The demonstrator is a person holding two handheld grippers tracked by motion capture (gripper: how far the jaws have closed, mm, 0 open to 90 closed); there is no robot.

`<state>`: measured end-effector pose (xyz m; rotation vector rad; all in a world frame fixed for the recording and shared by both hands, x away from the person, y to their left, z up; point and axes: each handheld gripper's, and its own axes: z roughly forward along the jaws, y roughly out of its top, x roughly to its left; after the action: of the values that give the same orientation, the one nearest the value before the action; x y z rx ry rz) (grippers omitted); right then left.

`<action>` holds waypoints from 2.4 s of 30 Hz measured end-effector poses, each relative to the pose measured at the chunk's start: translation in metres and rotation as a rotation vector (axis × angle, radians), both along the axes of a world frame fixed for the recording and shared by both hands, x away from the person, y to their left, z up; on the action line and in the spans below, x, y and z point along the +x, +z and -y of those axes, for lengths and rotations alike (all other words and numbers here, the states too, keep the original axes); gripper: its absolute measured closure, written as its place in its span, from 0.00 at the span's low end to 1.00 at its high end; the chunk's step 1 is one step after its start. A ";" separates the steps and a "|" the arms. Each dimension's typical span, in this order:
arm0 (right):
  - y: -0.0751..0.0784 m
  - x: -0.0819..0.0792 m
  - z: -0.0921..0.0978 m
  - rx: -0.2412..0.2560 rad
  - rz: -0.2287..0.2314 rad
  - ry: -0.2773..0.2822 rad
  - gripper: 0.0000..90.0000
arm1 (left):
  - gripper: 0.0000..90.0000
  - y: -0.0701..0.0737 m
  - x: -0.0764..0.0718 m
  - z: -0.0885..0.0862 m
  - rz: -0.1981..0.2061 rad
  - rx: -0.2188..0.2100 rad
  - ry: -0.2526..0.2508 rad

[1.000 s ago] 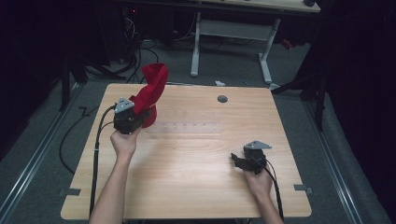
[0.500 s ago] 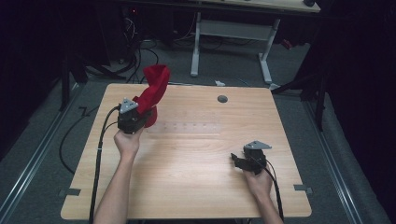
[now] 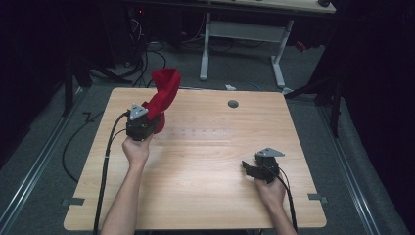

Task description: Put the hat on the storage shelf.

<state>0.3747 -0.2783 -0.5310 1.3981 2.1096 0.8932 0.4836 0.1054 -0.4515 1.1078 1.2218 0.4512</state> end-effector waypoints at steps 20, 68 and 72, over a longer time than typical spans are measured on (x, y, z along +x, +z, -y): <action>0.000 0.000 0.000 -0.002 0.002 0.003 0.41 | 0.94 -0.023 -0.003 0.001 -0.034 -0.029 0.015; 0.000 0.000 0.000 -0.003 0.001 0.004 0.41 | 0.37 -0.018 -0.055 -0.019 -0.089 0.017 0.001; 0.000 0.000 0.000 -0.003 0.001 0.005 0.41 | 0.37 -0.017 -0.059 -0.020 -0.087 0.021 0.002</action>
<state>0.3745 -0.2783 -0.5310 1.3909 2.1132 0.8919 0.4250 0.1255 -0.4681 1.1542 1.2966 0.4222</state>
